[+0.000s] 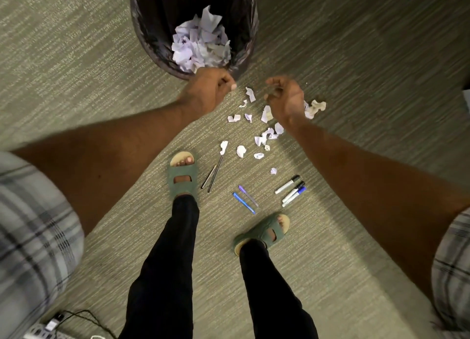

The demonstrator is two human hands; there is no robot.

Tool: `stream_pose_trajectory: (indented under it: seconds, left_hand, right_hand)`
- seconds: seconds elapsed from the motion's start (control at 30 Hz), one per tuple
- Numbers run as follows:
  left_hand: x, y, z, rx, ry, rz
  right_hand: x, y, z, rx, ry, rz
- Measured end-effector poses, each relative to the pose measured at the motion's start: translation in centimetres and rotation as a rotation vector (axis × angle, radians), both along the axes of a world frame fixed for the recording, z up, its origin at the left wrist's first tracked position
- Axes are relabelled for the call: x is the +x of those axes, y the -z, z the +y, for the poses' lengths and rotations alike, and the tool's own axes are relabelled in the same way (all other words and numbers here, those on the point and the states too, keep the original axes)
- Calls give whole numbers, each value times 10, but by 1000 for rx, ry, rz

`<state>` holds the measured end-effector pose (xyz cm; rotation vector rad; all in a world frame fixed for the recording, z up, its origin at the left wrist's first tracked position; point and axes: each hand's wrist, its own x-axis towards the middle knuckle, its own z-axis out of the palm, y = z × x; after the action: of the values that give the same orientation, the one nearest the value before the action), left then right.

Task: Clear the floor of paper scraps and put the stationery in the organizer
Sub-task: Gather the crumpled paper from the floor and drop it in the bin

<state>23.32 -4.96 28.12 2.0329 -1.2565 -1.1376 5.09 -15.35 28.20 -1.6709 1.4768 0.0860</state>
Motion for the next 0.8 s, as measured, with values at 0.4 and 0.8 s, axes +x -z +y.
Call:
stream_pose_trajectory:
  seconds: [0.4,0.8]
  left_hand:
    - [-135,158,73,259,-248,63]
    - [-155,311,90,397,-247,-176]
  right_hand:
    - [-191,162,101,128,89,229]
    - [-250,312,156,165,237,289]
